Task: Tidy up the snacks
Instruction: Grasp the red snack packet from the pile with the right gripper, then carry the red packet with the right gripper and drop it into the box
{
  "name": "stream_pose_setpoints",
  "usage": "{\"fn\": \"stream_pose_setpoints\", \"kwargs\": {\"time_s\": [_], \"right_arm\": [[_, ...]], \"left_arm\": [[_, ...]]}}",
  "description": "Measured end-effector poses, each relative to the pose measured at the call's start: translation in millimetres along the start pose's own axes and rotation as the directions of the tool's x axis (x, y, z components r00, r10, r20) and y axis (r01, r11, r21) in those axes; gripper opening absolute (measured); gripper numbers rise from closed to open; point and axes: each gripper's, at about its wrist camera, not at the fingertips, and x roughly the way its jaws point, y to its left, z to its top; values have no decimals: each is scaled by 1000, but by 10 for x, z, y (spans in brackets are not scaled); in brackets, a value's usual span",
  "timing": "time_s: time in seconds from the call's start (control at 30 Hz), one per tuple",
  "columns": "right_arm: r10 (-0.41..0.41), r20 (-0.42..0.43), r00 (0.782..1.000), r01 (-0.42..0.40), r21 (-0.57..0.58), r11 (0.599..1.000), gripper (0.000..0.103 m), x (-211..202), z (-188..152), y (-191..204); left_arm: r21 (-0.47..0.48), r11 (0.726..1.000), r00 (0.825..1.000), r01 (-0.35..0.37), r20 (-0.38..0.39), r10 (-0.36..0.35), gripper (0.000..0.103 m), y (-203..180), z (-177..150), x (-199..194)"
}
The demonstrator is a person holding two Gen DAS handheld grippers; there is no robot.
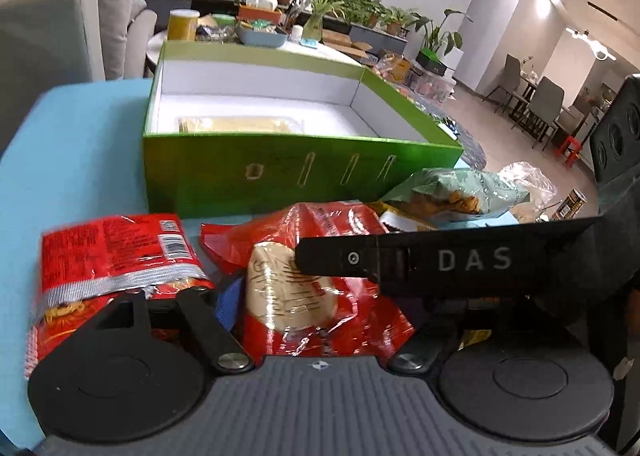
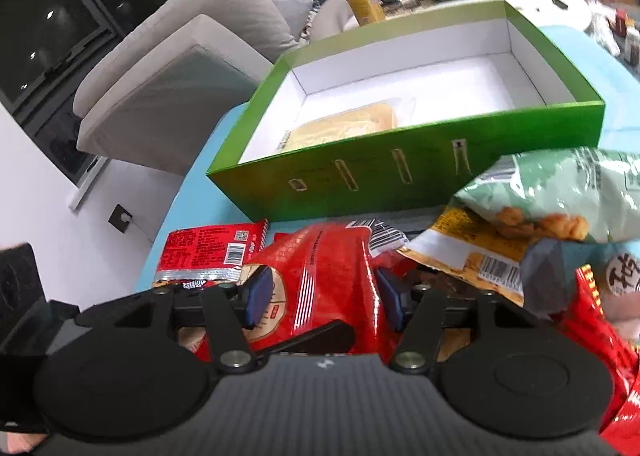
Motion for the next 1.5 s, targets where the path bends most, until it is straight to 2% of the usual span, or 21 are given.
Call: {"fn": "stream_pose_setpoints", "kwargs": {"time_s": [0.07, 0.4, 0.57, 0.77, 0.97, 1.5], "right_arm": [[4, 18, 1000, -4, 1, 1000, 53, -61, -10, 14], [32, 151, 988, -24, -56, 998, 53, -617, 33, 292], [42, 237, 971, -22, -87, 996, 53, -894, 127, 415], [50, 295, 954, -25, -89, 996, 53, -1057, 261, 435], [65, 327, 943, -41, -80, 996, 53, -1034, 382, 355], [95, 317, 944, -87, -39, 995, 53, -632, 827, 104]], "left_arm": [[1, 1000, 1000, -2, 18, 2, 69, -51, 18, -86], [66, 998, 988, -7, 152, -4, 69, -339, 181, -644], [118, 993, 974, -14, 224, -13, 69, -530, 357, -874], [149, 989, 962, -23, 273, -19, 69, -670, 503, -966], [165, 986, 959, -34, 283, -14, 69, -675, 631, -873], [162, 985, 964, -62, 264, 17, 69, -428, 1049, -376]]}}
